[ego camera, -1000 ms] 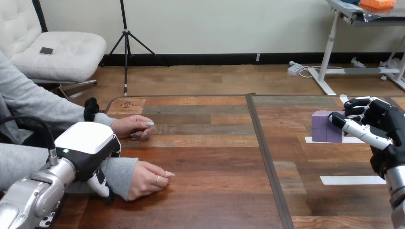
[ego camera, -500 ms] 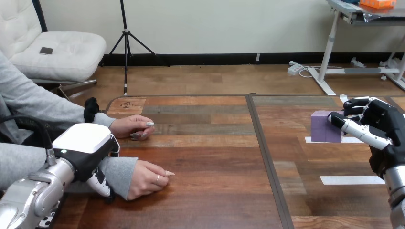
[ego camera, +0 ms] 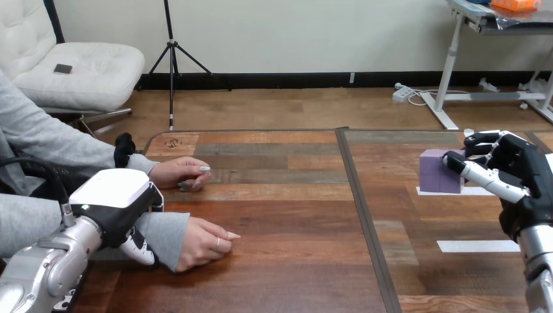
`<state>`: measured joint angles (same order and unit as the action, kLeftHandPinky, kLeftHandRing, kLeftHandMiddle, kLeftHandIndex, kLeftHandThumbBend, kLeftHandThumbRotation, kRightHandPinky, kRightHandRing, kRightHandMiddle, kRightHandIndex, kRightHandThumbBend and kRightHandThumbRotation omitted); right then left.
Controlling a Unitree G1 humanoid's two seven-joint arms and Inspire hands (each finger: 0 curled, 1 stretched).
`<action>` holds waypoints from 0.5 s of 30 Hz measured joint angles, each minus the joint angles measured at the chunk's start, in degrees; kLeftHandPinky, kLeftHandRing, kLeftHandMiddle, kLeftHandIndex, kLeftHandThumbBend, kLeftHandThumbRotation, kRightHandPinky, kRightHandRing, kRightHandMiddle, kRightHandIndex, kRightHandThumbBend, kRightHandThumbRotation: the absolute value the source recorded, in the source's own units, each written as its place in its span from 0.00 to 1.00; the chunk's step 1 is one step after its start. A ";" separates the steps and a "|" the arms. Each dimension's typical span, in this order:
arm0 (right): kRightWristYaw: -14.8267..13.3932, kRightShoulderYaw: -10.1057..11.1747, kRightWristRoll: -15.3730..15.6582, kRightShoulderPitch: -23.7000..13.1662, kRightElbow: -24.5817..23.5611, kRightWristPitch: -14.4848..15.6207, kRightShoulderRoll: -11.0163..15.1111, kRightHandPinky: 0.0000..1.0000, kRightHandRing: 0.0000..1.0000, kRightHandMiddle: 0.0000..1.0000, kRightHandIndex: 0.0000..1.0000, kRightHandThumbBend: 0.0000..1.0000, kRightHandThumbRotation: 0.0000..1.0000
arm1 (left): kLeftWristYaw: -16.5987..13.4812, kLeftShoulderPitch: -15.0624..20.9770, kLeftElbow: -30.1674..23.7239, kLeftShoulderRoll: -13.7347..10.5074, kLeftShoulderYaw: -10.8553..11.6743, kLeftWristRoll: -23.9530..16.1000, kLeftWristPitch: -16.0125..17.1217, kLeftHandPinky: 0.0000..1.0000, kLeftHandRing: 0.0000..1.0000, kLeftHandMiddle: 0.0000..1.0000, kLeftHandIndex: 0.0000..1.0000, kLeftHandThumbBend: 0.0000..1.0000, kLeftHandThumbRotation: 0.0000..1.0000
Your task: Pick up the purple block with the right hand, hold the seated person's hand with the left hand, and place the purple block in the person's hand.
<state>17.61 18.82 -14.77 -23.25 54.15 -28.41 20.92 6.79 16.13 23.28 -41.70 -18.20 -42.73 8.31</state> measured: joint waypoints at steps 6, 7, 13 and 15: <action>0.00 0.01 -0.04 0.01 -0.07 -0.01 -0.88 0.32 0.37 0.42 0.44 0.84 0.00 | -0.01 -1.16 -1.88 0.00 1.32 1.82 0.06 0.19 0.27 0.32 0.32 0.70 0.00; 0.02 0.00 -0.04 0.02 -0.07 -0.01 -0.99 0.32 0.37 0.42 0.44 0.83 0.00 | -0.01 -1.36 -2.25 -0.02 1.49 1.98 0.06 0.18 0.26 0.32 0.31 0.70 0.00; 0.51 0.00 -0.30 0.03 -0.07 -0.01 -1.59 0.32 0.37 0.41 0.44 0.83 0.00 | -0.01 -2.64 -4.12 -0.02 2.77 3.49 0.41 0.16 0.23 0.30 0.30 0.69 0.00; 0.70 0.05 -0.58 0.03 -0.08 -0.01 -1.83 0.31 0.37 0.41 0.44 0.84 0.00 | -0.01 -3.09 -4.86 -0.02 3.21 3.85 0.46 0.16 0.23 0.29 0.29 0.69 0.00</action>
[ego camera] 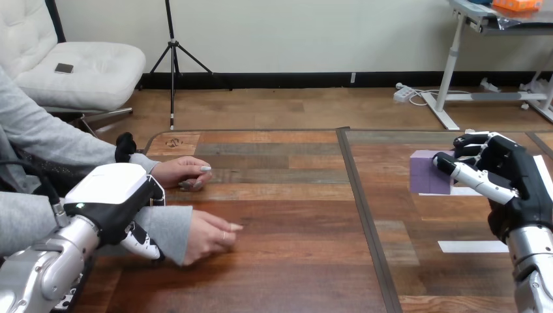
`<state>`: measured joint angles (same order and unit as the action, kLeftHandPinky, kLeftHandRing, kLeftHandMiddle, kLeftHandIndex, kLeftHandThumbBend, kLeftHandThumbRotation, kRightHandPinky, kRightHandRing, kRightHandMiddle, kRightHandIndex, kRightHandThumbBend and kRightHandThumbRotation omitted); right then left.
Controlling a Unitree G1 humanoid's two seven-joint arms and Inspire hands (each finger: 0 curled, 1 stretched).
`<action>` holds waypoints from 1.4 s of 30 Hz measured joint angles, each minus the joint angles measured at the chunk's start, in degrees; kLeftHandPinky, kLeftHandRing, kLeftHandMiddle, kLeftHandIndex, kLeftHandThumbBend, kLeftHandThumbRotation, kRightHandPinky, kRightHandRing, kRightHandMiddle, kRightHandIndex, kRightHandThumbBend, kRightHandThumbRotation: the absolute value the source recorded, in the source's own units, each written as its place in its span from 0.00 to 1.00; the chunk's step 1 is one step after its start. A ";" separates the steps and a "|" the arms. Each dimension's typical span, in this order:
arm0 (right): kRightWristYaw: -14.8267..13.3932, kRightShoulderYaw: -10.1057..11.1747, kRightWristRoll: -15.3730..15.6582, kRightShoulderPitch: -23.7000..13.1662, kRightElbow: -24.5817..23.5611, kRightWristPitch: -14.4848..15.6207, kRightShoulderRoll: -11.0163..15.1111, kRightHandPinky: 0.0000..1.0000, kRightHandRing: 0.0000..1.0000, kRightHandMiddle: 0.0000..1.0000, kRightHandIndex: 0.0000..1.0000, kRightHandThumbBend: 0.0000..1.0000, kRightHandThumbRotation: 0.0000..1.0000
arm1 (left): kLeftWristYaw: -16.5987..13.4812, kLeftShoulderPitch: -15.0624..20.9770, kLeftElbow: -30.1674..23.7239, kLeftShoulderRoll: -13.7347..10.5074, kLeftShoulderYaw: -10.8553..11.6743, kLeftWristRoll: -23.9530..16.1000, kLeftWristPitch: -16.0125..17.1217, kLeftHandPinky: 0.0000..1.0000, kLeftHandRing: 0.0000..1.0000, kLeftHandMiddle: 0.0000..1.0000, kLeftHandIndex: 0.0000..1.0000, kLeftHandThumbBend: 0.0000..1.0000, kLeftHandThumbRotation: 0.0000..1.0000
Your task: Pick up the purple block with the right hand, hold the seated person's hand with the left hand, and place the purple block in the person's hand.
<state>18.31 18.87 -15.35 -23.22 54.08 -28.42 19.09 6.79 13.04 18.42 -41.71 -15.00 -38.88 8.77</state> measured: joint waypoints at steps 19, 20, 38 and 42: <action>-0.70 -0.22 0.12 0.00 -0.18 -0.28 -2.45 0.31 0.36 0.41 0.43 0.88 0.00 | 0.38 -2.11 -6.03 0.02 3.52 4.38 0.40 0.16 0.21 0.27 0.28 0.65 0.00; -0.81 -0.23 0.13 0.00 -0.22 -0.30 -2.66 0.31 0.36 0.41 0.43 0.88 0.00 | 0.38 -2.16 -6.30 0.03 3.67 4.49 0.40 0.16 0.21 0.27 0.28 0.65 0.00; -2.44 -1.05 -0.26 0.00 -2.08 0.01 -6.99 0.32 0.37 0.42 0.43 0.86 0.00 | 0.03 -2.24 -8.79 1.33 4.89 4.73 0.88 0.15 0.20 0.25 0.25 0.62 0.00; -2.72 -1.36 -0.26 0.00 -3.03 0.04 -8.03 0.32 0.37 0.42 0.43 0.86 0.00 | 0.02 -2.24 -9.20 1.89 4.90 4.77 0.89 0.15 0.21 0.26 0.26 0.63 0.00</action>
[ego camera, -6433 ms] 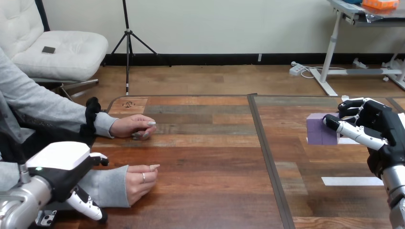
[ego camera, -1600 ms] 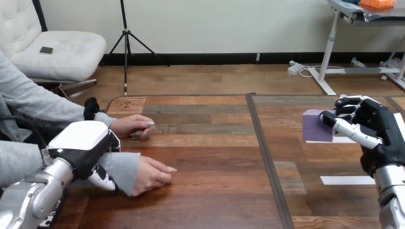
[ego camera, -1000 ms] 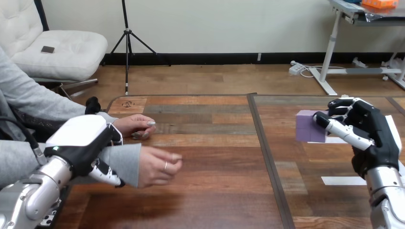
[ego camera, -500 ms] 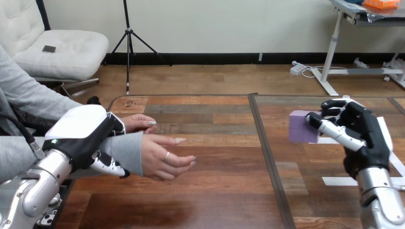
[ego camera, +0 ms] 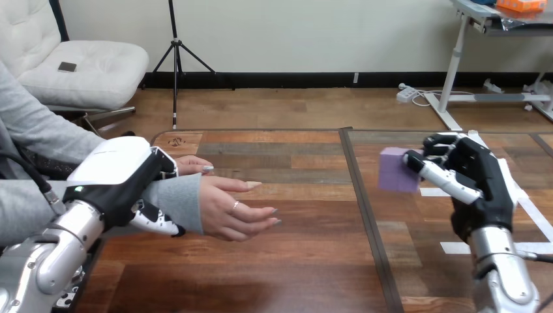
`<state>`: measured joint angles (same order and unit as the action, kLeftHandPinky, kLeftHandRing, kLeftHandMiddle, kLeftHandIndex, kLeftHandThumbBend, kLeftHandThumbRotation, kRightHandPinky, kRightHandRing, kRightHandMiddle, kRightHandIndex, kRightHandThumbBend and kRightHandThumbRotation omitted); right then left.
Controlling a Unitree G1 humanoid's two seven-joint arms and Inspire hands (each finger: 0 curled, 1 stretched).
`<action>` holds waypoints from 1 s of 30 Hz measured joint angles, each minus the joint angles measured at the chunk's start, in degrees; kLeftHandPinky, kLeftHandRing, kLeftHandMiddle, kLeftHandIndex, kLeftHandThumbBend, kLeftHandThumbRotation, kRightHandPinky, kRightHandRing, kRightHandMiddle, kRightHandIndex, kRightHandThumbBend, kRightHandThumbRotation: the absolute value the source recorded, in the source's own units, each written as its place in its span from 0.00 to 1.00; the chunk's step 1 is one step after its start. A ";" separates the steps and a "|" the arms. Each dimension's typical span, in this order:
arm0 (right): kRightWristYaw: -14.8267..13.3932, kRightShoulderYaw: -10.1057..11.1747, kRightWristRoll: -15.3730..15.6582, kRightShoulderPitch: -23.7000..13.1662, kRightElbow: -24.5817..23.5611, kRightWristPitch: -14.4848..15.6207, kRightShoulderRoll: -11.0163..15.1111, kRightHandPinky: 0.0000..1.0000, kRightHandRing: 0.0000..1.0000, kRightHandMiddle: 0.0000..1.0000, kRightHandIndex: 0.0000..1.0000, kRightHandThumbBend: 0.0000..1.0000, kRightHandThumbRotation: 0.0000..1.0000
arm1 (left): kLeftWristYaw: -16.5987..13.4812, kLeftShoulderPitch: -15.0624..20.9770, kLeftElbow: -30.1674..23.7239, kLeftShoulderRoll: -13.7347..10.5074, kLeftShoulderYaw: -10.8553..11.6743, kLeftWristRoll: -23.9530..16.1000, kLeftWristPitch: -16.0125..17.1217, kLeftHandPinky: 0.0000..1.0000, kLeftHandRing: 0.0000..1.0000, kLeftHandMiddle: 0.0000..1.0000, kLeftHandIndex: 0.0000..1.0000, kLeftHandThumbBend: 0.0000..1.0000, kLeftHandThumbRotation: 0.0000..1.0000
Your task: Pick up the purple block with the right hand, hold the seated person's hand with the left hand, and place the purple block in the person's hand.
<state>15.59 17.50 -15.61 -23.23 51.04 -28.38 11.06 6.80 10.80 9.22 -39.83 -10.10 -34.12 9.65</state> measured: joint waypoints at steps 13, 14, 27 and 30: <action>-1.14 -1.30 -0.15 0.00 -2.39 1.08 -3.32 0.31 0.36 0.41 0.42 0.87 0.00 | -0.16 0.00 -1.68 0.94 0.03 0.85 0.01 0.16 0.21 0.26 0.26 0.66 0.00; -1.21 -1.39 -0.15 0.00 -2.48 1.11 -3.64 0.31 0.36 0.41 0.42 0.87 0.00 | -0.22 0.00 -1.77 1.07 0.03 0.86 0.01 0.16 0.21 0.26 0.26 0.66 0.00; -1.88 -2.28 -0.21 0.00 -3.74 2.45 -7.29 0.30 0.35 0.41 0.42 0.88 0.00 | -0.70 0.01 -2.00 2.91 0.04 1.16 0.12 0.17 0.21 0.26 0.26 0.60 0.00; -1.91 -2.67 -0.21 0.00 -3.86 2.57 -8.03 0.30 0.35 0.41 0.42 0.88 0.00 | -0.70 0.01 -2.04 3.19 0.04 1.39 0.12 0.17 0.21 0.26 0.26 0.60 0.00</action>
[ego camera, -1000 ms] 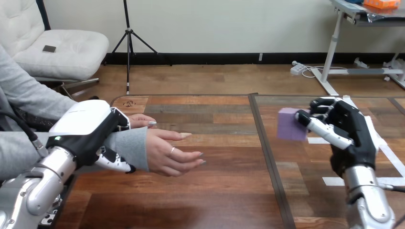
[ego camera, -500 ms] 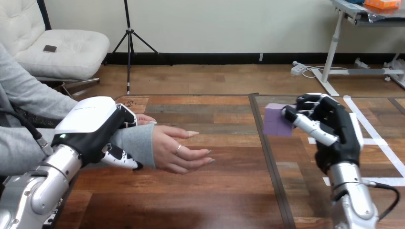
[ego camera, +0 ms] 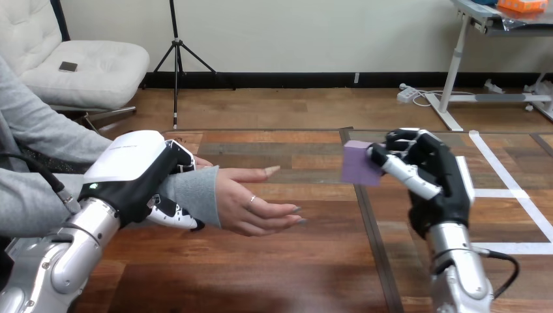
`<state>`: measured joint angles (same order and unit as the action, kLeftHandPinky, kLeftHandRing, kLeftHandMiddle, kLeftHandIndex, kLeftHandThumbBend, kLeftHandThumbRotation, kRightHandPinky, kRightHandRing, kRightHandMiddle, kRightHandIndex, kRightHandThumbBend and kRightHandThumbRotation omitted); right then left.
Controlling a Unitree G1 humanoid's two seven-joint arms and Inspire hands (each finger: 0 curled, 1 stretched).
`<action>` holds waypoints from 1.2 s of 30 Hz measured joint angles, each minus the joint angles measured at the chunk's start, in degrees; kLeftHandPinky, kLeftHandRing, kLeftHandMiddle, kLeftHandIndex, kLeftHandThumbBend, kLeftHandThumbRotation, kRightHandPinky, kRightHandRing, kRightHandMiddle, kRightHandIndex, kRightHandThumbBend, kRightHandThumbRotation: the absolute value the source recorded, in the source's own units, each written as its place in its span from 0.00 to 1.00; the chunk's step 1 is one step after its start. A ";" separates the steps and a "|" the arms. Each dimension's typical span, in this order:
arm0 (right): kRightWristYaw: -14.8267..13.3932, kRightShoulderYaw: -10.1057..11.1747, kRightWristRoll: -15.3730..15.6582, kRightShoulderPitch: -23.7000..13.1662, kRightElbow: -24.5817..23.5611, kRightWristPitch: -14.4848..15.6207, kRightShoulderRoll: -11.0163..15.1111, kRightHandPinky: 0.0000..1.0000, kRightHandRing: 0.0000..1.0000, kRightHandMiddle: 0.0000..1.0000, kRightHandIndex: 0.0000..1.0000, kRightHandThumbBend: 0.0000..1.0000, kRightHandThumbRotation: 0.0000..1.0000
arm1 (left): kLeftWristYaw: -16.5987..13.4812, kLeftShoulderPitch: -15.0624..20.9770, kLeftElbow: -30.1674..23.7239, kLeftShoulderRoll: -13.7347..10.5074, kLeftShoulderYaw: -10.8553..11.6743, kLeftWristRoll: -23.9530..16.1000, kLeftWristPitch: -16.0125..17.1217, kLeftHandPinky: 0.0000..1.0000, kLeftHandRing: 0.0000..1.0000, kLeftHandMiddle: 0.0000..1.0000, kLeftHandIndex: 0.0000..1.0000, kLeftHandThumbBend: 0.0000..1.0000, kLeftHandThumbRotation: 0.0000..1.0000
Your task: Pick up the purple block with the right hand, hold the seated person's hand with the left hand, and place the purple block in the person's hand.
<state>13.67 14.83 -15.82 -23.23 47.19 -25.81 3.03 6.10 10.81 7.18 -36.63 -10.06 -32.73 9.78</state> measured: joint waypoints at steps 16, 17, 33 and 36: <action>-0.68 -3.18 2.62 0.00 -1.13 -0.04 -3.64 0.29 0.34 0.40 0.42 0.91 0.00 | -0.03 0.01 -0.06 1.57 0.00 0.14 0.00 0.15 0.21 0.26 0.25 0.59 0.00; -0.71 -3.44 2.89 0.00 -1.22 -0.04 -3.81 0.29 0.34 0.40 0.42 0.91 0.00 | -0.04 0.00 -0.06 1.65 0.00 0.14 0.00 0.15 0.20 0.25 0.25 0.59 0.00; -1.66 -5.91 4.51 0.03 -3.49 1.10 -7.12 0.30 0.35 0.40 0.42 0.91 0.00 | -0.48 0.00 -0.08 2.58 0.00 0.12 0.00 0.15 0.20 0.25 0.25 0.60 0.00; -1.66 -6.13 4.53 0.05 -3.90 1.13 -7.69 0.30 0.35 0.40 0.42 0.91 0.00 | -0.76 0.01 -0.08 2.74 0.00 0.12 0.00 0.15 0.20 0.25 0.25 0.61 0.00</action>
<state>12.01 8.70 -11.29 -23.18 43.28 -24.68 -4.66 5.35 10.82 7.09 -33.89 -10.06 -32.61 9.78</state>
